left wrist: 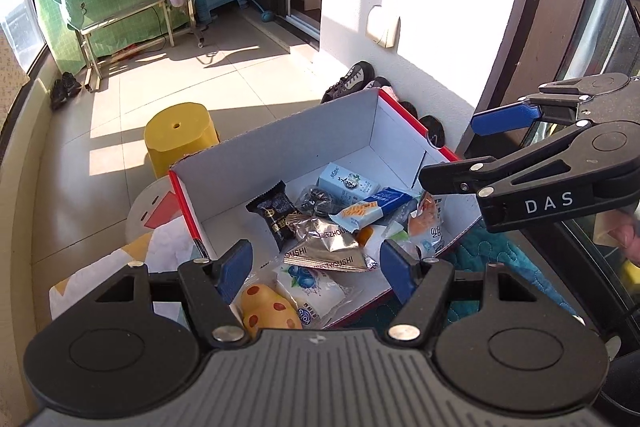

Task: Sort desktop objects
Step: 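Lower both items into the box and open both tools, then withdraw both open tools back from the box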

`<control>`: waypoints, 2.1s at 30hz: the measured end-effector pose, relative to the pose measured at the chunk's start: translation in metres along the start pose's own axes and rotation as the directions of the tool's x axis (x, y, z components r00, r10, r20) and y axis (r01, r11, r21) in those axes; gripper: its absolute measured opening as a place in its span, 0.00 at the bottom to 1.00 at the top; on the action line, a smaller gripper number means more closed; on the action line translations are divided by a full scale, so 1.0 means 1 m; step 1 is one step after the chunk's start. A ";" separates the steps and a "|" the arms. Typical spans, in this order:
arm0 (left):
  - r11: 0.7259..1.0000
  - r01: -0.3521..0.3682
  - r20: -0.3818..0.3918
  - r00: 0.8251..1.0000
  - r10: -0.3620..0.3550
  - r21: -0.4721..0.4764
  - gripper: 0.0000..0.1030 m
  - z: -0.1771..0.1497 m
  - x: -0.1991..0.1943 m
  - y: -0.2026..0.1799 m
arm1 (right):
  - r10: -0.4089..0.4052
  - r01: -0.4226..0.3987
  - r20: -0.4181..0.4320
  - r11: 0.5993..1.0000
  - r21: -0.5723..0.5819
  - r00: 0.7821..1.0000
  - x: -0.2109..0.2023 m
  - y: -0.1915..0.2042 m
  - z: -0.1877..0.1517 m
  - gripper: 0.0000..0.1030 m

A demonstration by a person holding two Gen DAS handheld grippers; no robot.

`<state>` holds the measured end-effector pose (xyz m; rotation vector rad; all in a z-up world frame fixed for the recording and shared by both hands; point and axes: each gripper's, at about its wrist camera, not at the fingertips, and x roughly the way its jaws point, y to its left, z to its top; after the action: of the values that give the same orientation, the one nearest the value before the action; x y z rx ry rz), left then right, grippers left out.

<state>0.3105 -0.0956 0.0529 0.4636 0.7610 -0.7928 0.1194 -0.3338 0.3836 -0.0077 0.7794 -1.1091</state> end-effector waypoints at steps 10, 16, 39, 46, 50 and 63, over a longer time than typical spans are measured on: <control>0.997 -0.041 0.066 0.997 0.046 -0.071 0.74 -0.016 -0.043 -0.011 | 0.039 -0.040 0.034 0.999 0.032 0.999 -0.045 0.004 -0.023 0.74; 0.993 -0.048 0.091 0.994 0.058 -0.112 0.78 -0.031 -0.064 -0.023 | 0.053 -0.055 0.041 0.997 0.057 0.998 -0.062 0.008 -0.042 0.75; 0.959 -0.151 0.105 0.978 0.180 -0.240 0.98 -0.091 -0.096 -0.056 | 0.087 -0.094 0.069 0.989 0.115 0.994 -0.098 0.021 -0.096 0.75; 0.951 -0.172 0.110 0.973 0.205 -0.256 0.98 -0.107 -0.107 -0.060 | 0.099 -0.106 0.064 0.987 0.120 0.993 -0.103 0.025 -0.107 0.75; 0.948 -0.167 0.106 0.974 0.202 -0.271 0.98 -0.115 -0.110 -0.060 | 0.102 -0.108 0.059 0.987 0.118 0.993 -0.105 0.029 -0.111 0.75; 0.941 -0.173 0.061 0.978 0.199 -0.291 0.98 -0.143 -0.106 -0.063 | 0.102 -0.105 0.032 0.986 0.127 0.994 -0.104 0.034 -0.128 0.75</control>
<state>0.1513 0.0041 0.0347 0.2343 0.7223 -0.5131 0.0522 -0.1881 0.3342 0.1255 0.6775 -1.0568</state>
